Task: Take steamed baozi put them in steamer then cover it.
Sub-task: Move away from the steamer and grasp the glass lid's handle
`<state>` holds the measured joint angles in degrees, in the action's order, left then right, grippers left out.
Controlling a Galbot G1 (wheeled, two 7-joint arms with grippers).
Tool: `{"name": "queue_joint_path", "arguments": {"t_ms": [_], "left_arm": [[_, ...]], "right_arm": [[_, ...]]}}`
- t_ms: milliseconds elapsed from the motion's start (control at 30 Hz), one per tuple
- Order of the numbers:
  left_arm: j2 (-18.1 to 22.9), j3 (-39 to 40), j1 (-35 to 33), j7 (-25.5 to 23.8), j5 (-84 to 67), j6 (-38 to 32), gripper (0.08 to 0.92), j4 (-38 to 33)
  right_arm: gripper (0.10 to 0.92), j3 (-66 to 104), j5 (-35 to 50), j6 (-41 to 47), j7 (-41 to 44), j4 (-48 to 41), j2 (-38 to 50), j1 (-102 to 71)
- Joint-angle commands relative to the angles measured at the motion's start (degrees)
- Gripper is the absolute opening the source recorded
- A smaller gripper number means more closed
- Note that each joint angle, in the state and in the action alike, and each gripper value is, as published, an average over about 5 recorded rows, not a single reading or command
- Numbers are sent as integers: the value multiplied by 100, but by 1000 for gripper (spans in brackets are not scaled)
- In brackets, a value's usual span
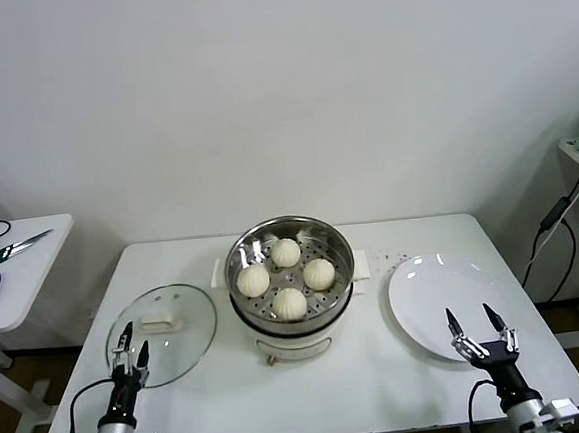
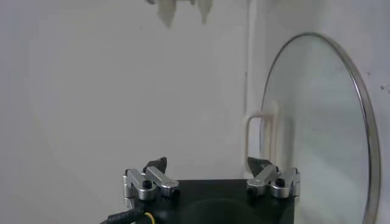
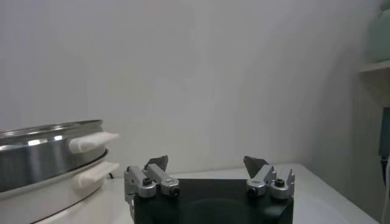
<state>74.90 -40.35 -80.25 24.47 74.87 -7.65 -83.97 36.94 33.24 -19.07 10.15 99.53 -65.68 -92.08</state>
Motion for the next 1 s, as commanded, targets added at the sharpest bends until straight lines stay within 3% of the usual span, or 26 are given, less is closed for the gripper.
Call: {"name": "queue_joint_path", "arguments": {"t_ms": [33,733,833,1000], "left_arm": [[37,21,550,157,596,-16,823,719],[-134,161,1402,48,744,82,819,1487],[-141,163,1409,38,743,83,782,1512],[-141,188,1387,21,766,46,642,1548]], "right_arm": [[823,100,-45,-116,5,46,-142,-218],[823,141,-77,-268,2,224,-441,-459],[823,134,-91,-261,-5,221,-467,-446],[823,134,-103,-229,-8,241,-461,-434]]}}
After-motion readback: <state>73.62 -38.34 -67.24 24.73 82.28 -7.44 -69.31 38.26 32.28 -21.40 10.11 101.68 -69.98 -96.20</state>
